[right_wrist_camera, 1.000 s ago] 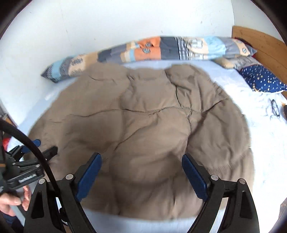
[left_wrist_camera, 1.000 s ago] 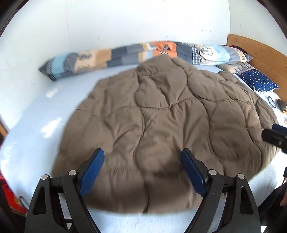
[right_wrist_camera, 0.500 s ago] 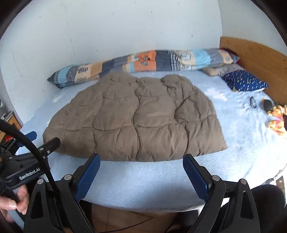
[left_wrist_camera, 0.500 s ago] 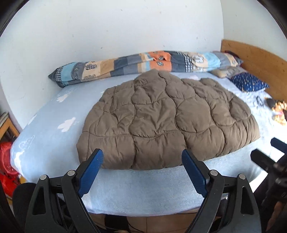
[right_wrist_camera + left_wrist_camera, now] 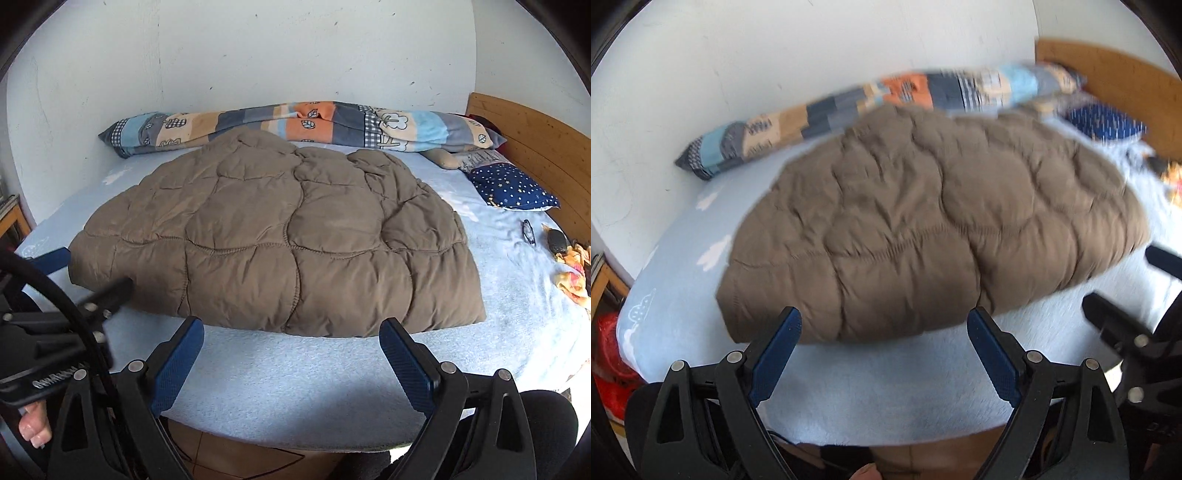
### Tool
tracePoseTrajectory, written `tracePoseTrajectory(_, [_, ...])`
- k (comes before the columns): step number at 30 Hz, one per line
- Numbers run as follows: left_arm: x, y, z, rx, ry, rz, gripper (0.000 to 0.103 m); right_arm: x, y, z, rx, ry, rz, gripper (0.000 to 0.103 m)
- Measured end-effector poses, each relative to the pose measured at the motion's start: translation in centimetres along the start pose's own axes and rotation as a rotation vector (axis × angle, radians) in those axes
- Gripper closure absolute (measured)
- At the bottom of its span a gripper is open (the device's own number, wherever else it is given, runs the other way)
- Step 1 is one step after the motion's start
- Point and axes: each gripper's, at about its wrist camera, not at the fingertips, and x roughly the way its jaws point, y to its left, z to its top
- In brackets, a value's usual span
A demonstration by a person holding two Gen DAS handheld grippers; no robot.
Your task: Fold large clothes
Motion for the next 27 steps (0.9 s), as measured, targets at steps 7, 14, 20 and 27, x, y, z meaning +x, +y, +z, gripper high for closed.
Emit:
tracePoseTrajectory(7, [1.2,2.4,0.2,-0.119,0.017,-0.129,0.013,1.4,0.2,0.2,0.005,0.03,0.001,0.005])
tracePoseTrajectory(14, [1.9,3.7,0.4,-0.148,0.052,-0.109,0.013,1.8,0.6,0.2,-0.001,0.034,0.006,0.005])
tracePoseTrajectory(20, [1.8,3.5,0.4,-0.127,0.051,-0.087,0.013,1.8,0.7,0.2,-0.002,0.034,0.005,0.005])
tracePoseTrajectory(27, [1.6,3.3,0.5,-0.117,0.046,-0.067,0.013,1.7,0.6,0.1,0.002,0.036,0.002,0.005])
